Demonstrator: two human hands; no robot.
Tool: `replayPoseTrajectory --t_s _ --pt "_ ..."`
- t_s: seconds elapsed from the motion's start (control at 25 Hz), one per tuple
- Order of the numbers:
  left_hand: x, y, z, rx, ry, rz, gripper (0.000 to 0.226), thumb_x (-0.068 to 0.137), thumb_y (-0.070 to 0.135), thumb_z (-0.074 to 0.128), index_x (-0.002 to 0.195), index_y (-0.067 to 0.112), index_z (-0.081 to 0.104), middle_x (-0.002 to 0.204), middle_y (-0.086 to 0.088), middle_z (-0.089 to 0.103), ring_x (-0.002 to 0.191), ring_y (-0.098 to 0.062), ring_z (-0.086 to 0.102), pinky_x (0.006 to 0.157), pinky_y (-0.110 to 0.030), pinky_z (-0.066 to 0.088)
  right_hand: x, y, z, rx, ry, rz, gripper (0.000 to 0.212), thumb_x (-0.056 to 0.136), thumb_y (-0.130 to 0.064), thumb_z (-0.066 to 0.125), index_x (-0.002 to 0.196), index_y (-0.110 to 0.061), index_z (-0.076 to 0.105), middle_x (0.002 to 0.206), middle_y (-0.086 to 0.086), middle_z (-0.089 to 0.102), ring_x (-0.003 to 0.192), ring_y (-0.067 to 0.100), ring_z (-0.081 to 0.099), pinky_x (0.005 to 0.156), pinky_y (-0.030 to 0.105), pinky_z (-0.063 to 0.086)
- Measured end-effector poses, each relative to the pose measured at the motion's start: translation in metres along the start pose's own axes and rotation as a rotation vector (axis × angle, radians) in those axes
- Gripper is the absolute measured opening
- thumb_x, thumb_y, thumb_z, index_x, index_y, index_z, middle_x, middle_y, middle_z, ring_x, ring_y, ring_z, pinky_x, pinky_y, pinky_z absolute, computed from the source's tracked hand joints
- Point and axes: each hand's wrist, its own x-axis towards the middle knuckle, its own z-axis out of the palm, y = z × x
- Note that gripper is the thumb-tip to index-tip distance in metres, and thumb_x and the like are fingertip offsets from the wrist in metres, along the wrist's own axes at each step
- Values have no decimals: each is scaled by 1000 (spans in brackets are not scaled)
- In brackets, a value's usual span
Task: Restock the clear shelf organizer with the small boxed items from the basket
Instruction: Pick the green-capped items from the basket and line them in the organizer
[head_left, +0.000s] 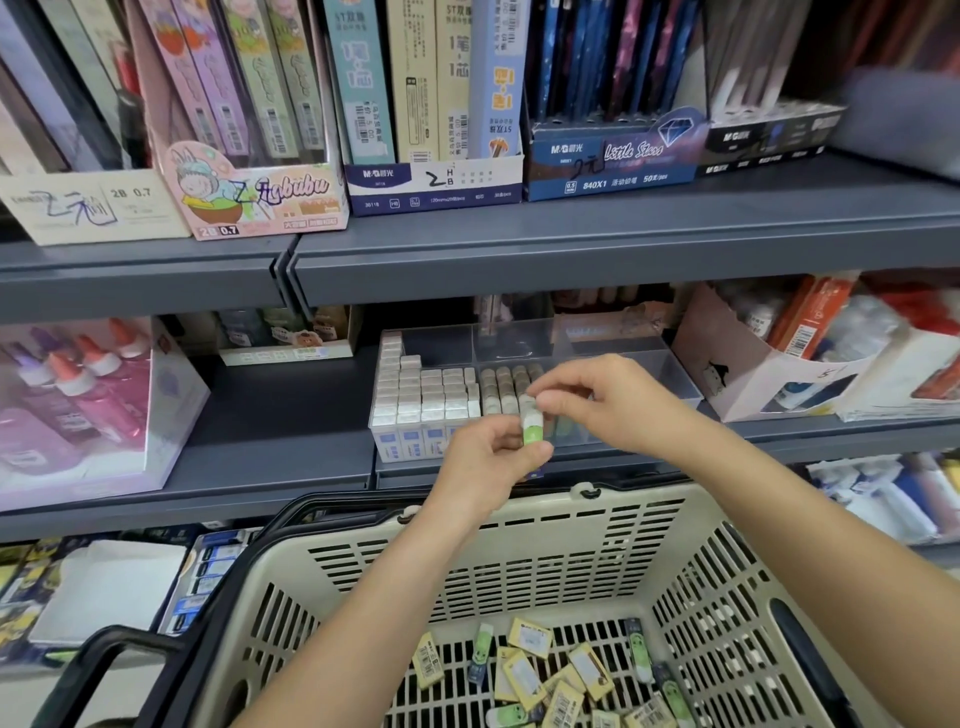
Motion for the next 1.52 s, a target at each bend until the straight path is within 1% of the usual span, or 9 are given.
replayPoseTrajectory --t_s 0.28,0.4,0.52,0.68,1.0,1.24,1.36,1.44,1.52 --pt "-1 0 5 113 18 78 18 82 14 70 83 30 62 81 11 63 77 -3 58 72 -9 47 -8 -5 -5 -13 -118 29 13 85 -28 64 96 -25 69 80 -17 63 78 0 58 69 13 40" --pt "0 -3 -8 149 128 88 23 82 17 69 104 22 61 94 12 63 87 -1 59 75 -8 46 1 5 -21 2 8 68 7 83 -27 66 88 -25 70 80 -12 67 75 4 60 68 17 41" --pt "-5 -9 -28 205 280 111 30 83 20 68 110 23 55 101 13 59 95 -1 56 77 -8 44 13 21 -30 -136 163 154 13 87 -30 61 96 -24 69 92 -4 70 87 16 62 78 28 47" --pt "-14 -20 -43 191 335 103 30 84 18 68 108 23 52 102 9 59 95 -4 57 78 -6 44 21 32 -8 -319 116 174 16 89 -34 55 101 -28 65 101 1 69 95 28 60 79 34 49" --pt "-18 -28 -47 156 336 78 29 85 20 67 108 24 49 102 8 60 91 -1 57 74 -2 42 31 42 14 -374 -78 212 23 94 -33 47 109 -29 64 115 -1 65 106 24 57 85 34 45" --pt "-28 -20 -42 93 319 106 23 86 14 65 98 29 51 99 6 61 84 4 58 72 -3 43 21 36 4 -357 -14 181 27 92 -32 52 115 -24 63 111 1 68 105 25 59 88 37 48" --pt "-43 -15 -38 63 269 135 22 86 9 63 94 28 55 94 5 63 78 8 58 71 -5 44 5 30 -2 -210 97 148 21 88 -29 59 106 -22 66 86 -9 65 87 11 61 80 27 48" --pt "-61 -20 -34 79 224 128 20 86 9 63 93 26 57 92 6 64 78 7 58 72 -7 45 -17 20 6 -31 167 147 10 86 -27 62 93 -31 67 76 -16 62 68 -3 54 67 12 42" --pt "-82 -33 -32 131 162 89 18 86 10 63 93 26 57 92 6 63 80 4 58 74 -9 45 -45 8 25 136 136 144 15 84 -27 63 80 -41 62 70 -14 64 62 -4 55 59 6 41"
